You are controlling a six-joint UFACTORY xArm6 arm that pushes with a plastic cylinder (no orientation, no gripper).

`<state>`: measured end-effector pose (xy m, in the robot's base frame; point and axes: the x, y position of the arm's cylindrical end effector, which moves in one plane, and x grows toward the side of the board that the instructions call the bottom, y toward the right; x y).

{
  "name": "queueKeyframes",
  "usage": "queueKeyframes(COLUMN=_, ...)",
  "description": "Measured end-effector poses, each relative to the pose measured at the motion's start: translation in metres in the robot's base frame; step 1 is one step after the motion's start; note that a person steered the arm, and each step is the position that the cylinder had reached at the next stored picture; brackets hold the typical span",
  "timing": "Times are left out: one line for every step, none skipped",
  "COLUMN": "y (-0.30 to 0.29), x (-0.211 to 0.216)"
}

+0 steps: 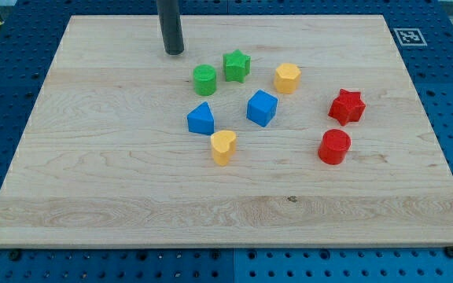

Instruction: Push the green circle into blue cube

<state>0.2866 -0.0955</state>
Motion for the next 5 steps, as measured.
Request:
queueKeyframes(y=-0.0006, x=0.0000)
queueKeyframes(y=-0.0005, x=-0.0005)
queueKeyframes(y=-0.0005, x=-0.0005)
queueKeyframes(y=-0.0030, x=-0.0005)
queueKeyframes(y=0.0036, x=-0.0029)
